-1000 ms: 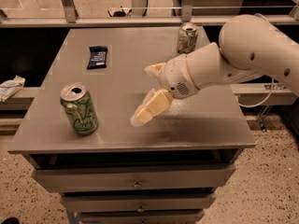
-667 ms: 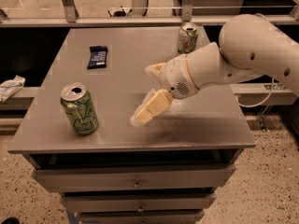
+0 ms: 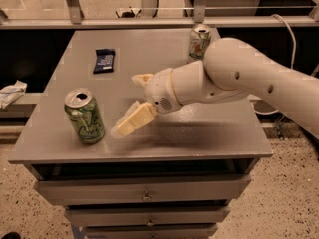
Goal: Pick green can
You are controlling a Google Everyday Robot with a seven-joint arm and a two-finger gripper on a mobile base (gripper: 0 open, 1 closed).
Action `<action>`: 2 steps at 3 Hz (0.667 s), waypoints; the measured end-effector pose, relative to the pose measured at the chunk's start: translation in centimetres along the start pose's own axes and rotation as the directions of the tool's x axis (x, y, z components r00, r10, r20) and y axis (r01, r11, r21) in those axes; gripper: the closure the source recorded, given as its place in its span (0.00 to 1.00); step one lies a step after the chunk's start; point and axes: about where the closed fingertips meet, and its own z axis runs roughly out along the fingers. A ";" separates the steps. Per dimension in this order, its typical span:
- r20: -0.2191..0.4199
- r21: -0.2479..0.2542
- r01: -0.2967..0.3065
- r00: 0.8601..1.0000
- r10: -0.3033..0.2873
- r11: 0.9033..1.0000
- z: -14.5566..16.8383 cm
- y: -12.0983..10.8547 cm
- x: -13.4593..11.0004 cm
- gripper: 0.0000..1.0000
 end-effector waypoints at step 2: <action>0.078 -0.065 -0.036 0.996 0.041 0.997 5.5 1.4 -2.4 0.00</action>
Offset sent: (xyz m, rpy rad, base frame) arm -0.0045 0.0728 -0.0025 0.1195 0.0701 0.0425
